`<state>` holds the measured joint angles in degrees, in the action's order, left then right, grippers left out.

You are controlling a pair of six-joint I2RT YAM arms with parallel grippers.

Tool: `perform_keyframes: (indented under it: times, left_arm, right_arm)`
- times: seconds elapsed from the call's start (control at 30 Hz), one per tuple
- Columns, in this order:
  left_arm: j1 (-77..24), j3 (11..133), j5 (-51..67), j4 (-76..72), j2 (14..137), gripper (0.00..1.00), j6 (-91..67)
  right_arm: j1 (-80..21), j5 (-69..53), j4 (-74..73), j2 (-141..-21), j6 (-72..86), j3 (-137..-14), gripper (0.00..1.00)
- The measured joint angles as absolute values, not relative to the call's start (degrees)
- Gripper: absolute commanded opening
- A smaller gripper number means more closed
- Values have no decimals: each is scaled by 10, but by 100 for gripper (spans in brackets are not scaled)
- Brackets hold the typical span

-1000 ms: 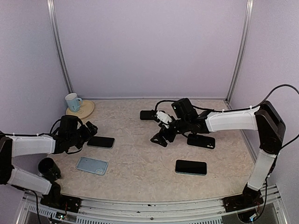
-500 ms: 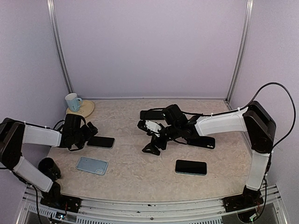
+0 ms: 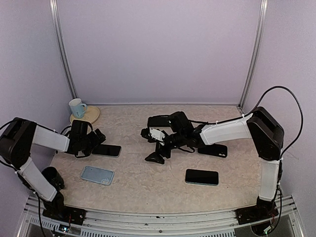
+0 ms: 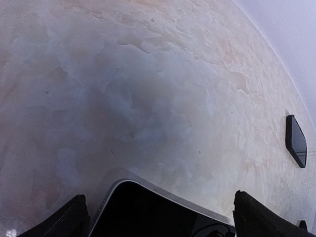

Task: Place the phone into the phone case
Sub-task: Move the phone to the center of the board.

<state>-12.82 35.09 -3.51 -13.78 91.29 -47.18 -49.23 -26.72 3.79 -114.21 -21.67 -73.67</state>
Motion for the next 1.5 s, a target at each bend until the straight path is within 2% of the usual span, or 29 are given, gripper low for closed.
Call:
perform_keyframes:
  times: [0.93, 1.5]
  left_arm:
    - [-228, 355, 26, -240, 961, 99, -458]
    - [-221, 327, 29, -229, 909, 99, -458]
  right_arm:
    - [-474, -272, 27, -1308, -268, -902, 100]
    - [-474, -285, 15, -1342, -161, -939, 100]
